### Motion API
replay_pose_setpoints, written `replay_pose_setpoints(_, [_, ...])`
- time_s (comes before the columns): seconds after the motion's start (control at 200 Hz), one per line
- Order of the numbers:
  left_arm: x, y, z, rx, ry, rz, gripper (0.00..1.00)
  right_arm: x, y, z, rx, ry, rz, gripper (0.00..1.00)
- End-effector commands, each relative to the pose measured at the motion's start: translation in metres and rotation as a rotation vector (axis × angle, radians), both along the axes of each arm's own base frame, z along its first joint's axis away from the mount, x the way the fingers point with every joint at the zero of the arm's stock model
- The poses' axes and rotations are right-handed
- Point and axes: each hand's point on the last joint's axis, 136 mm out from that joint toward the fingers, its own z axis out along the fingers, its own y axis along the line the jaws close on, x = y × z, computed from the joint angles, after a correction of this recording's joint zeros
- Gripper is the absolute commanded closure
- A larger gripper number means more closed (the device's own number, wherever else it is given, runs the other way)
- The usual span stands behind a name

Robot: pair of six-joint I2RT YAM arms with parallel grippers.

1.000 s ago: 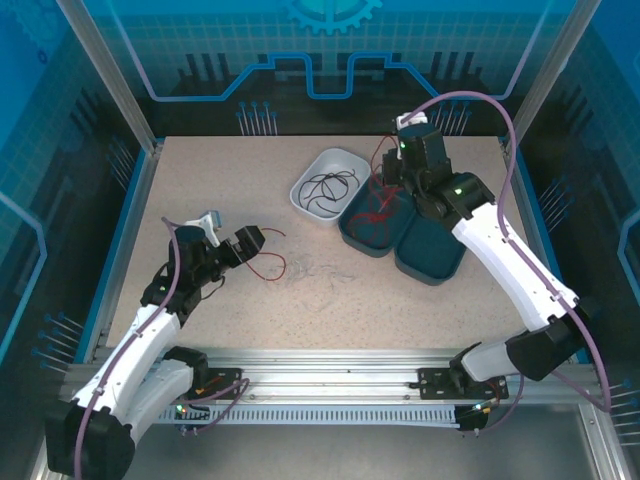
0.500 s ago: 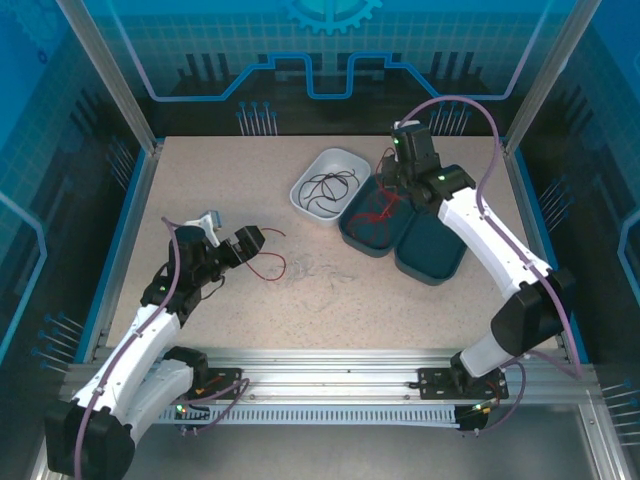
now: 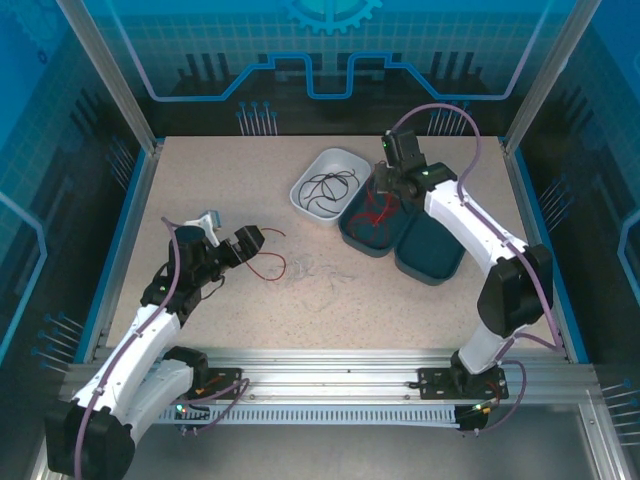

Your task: Untangle the cables

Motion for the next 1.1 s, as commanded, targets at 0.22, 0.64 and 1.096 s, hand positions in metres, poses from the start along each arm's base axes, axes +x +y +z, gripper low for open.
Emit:
replay_pose_setpoints(0.22, [0.001, 0.004, 0.003, 0.023, -0.02, 0.005, 0.01, -0.004, -0.003, -0.047, 0.009, 0.115, -0.027, 1.0])
replay_pose_setpoints(0.64, [0.002, 0.002, -0.005, 0.022, 0.025, -0.002, 0.01, 0.001, -0.004, -0.112, -0.052, 0.233, -0.039, 1.0])
replay_pose_setpoints(1.096, [-0.005, 0.016, -0.017, 0.084, 0.108, 0.06, 0.01, 0.0, -0.008, -0.127, -0.089, 0.255, -0.034, 0.69])
